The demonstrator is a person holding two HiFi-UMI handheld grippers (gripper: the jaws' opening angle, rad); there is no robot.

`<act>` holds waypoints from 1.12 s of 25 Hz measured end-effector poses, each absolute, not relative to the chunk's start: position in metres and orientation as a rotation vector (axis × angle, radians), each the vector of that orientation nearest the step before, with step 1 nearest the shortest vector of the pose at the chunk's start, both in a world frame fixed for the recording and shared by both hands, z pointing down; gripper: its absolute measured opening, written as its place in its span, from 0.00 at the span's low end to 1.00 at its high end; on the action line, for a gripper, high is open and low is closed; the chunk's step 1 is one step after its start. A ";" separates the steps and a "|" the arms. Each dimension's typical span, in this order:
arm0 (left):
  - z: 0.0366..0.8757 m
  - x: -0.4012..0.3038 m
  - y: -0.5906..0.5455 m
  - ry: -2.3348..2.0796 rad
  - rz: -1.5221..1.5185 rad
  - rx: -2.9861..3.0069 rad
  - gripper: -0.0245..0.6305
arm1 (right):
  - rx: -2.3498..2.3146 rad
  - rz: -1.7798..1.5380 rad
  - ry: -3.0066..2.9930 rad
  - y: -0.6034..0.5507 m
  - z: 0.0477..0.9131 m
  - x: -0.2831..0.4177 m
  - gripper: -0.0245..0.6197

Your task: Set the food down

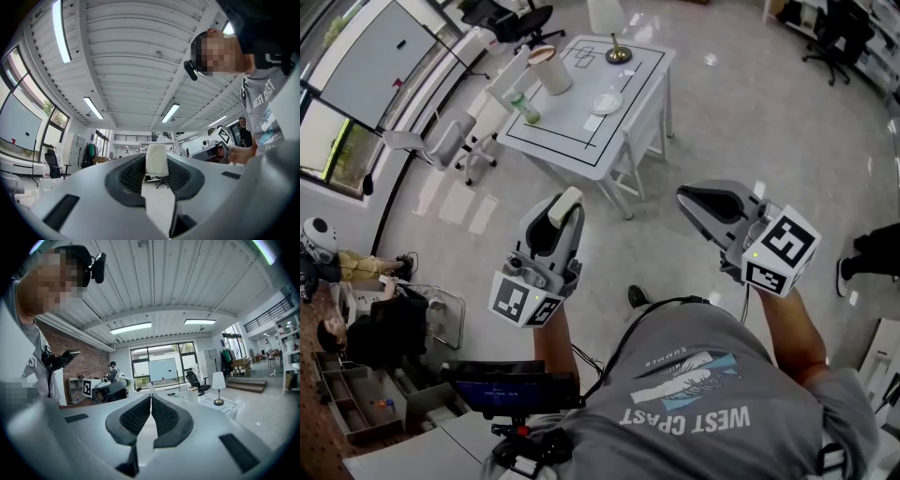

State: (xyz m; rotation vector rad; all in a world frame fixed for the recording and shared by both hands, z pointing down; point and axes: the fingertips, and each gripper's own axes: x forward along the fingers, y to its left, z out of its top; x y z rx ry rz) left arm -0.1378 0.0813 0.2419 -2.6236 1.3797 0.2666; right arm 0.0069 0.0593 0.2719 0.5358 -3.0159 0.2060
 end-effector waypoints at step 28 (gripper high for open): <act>0.243 -0.223 -0.075 1.194 0.282 -2.744 0.20 | 0.738 0.244 -2.955 -0.074 0.279 -0.082 0.05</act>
